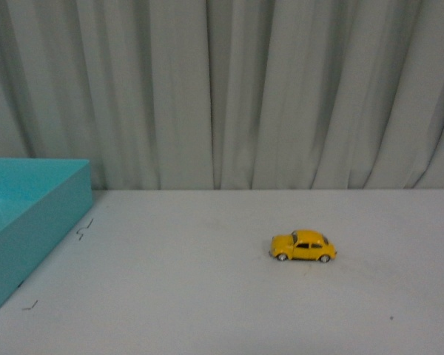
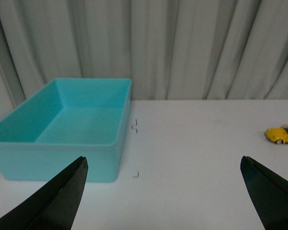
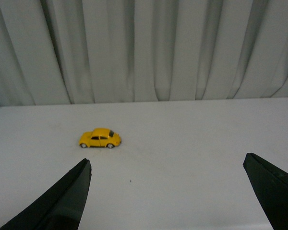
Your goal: Wind up and store yellow beetle toy
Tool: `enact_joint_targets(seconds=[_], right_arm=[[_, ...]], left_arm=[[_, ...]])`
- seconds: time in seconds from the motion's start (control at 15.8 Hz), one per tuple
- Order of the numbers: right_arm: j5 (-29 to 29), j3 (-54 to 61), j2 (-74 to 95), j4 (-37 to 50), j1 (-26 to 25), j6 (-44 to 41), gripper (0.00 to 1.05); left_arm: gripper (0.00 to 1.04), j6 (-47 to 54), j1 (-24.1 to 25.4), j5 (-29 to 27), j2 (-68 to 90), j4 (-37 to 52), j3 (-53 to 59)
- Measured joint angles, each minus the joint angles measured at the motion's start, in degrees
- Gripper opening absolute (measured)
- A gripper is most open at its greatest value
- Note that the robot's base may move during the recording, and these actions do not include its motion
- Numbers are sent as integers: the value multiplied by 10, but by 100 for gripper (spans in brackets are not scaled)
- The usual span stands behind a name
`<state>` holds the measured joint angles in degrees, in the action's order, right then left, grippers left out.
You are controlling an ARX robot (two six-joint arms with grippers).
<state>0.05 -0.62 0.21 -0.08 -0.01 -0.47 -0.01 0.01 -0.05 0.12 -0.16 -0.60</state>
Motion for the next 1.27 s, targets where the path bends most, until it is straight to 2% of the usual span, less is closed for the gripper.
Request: enact_joint_targets(seconds=[1.27], right_arm=[[0,0,0,-2,0,0,98]], left_arm=[[98,0,0,0,0,-1,0]])
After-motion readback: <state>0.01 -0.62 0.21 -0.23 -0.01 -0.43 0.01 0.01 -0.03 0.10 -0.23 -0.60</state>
